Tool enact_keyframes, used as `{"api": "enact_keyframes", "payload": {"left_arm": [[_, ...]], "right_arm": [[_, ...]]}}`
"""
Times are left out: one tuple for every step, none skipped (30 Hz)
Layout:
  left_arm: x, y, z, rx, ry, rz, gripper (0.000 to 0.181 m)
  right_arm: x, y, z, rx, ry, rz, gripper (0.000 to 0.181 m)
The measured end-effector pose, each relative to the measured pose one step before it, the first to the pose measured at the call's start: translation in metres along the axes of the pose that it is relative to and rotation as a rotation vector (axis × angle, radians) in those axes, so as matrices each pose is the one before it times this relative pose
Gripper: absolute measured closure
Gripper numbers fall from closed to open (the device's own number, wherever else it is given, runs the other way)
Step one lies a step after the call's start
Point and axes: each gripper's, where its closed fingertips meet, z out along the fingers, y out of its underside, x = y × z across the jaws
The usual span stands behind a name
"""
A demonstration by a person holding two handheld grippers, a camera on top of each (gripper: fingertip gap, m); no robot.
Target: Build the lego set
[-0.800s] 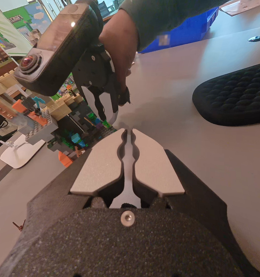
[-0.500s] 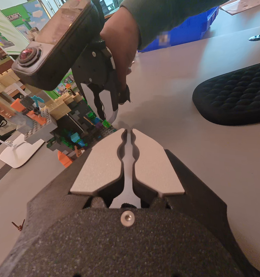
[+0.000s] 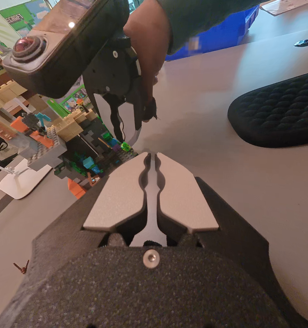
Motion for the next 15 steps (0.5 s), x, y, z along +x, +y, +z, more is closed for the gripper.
{"api": "enact_keyframes", "payload": {"left_arm": [[-0.00005,0.00006,-0.00005,-0.0002,0.0001,-0.0002,0.177],[0.00001,-0.00001,0.00001,0.0001,-0.0001,-0.0003,0.177],[0.00011,0.00002,-0.00007,-0.0004,0.0001,0.0004,0.177],[0.00007,-0.00005,-0.00004,0.0001,-0.0001,0.0007,0.177],[0.00003,-0.00020,-0.00003,0.0006,-0.0002,0.0006,0.177],[-0.00008,0.00004,-0.00012,0.0001,-0.0003,0.0001,0.177],[-0.00004,0.00007,0.00002,-0.0003,0.0002,-0.0009,0.177],[-0.00004,0.00005,0.00004,-0.0001,0.0002,-0.0008,0.177],[0.00001,0.00002,-0.00001,-0.0002,0.0001,0.0000,0.177],[0.00005,0.00012,0.00001,-0.0003,0.0002,0.0001,0.177],[0.00007,0.00017,-0.00001,-0.0006,0.0004,0.0002,0.177],[0.00001,0.00001,0.00008,-0.0001,0.0004,-0.0002,0.177],[-0.00001,0.00004,-0.00004,0.0000,0.0001,-0.0007,0.177],[-0.00007,0.00011,0.00000,-0.0006,0.0001,-0.0007,0.177],[-0.00008,0.00008,0.00002,-0.0004,0.0001,-0.0006,0.177]], "right_arm": [[-0.00042,-0.00082,-0.00018,0.0019,0.0043,-0.0056,0.166],[-0.00010,-0.00028,0.00012,-0.0028,0.0047,-0.0054,0.166],[0.00009,0.00000,0.00056,-0.0021,0.0047,-0.0057,0.166],[0.00020,-0.00015,0.00097,-0.0001,0.0044,-0.0046,0.166],[0.00006,0.00006,0.00119,-0.0008,0.0022,-0.0034,0.166],[0.00085,0.00040,0.00117,-0.0023,0.0060,-0.0024,0.167],[0.00179,0.00038,0.00073,-0.0012,0.0110,-0.0044,0.168],[0.00166,0.00065,0.00048,-0.0019,0.0080,-0.0025,0.170],[0.00124,-0.00003,0.00015,0.0024,0.0047,0.0007,0.171],[0.00059,0.00000,0.00017,0.0019,-0.0008,0.0016,0.172],[0.00018,-0.00009,0.00019,0.0021,-0.0016,0.0014,0.174],[0.00025,-0.00009,0.00016,0.0022,0.0003,-0.0013,0.175],[0.00025,-0.00002,0.00014,0.0014,0.0019,-0.0052,0.176],[0.00006,-0.00020,0.00009,0.0022,0.0006,-0.0057,0.176],[0.00004,-0.00020,0.00014,0.0034,-0.0004,-0.0034,0.176]]}}
